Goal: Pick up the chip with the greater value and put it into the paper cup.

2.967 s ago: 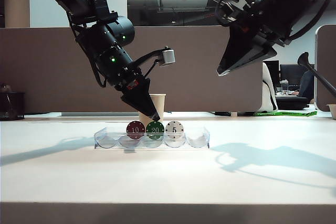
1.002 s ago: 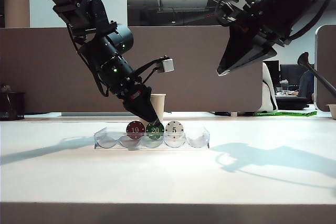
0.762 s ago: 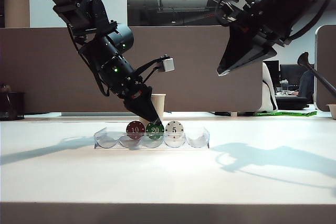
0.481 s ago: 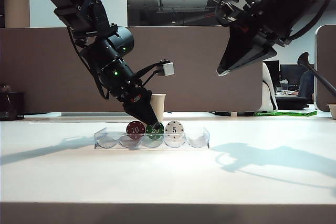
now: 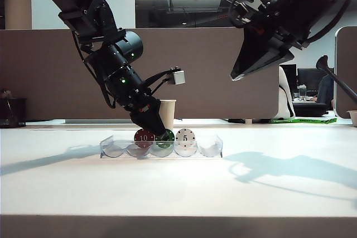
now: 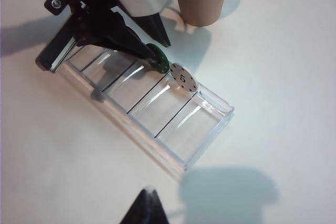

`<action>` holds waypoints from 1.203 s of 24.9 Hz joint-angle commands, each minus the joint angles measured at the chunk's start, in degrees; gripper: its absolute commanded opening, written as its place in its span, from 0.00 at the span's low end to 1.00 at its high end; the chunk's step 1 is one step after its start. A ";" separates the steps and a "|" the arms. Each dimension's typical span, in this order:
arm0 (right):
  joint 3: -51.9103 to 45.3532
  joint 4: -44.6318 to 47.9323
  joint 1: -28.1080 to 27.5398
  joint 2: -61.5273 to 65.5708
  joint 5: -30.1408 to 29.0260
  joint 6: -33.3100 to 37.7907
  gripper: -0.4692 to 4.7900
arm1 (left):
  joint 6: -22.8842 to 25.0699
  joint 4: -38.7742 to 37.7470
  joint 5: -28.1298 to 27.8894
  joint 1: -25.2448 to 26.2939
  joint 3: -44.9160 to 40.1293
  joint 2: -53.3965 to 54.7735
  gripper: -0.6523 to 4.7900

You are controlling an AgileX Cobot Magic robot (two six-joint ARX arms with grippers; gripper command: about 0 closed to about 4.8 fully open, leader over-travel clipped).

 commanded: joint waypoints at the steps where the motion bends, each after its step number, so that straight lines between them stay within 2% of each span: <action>1: 0.15 0.90 0.04 -0.17 -0.31 0.04 0.08 | -0.20 0.24 -0.09 0.09 0.22 -0.17 0.34; 24: 0.15 0.92 0.04 -0.15 -0.31 0.04 0.08 | -0.44 -0.35 0.17 -0.09 0.37 -0.44 0.35; 30: 0.17 1.38 0.04 1.22 -0.33 0.04 0.08 | -0.39 -3.02 0.15 -0.09 3.54 -0.42 0.35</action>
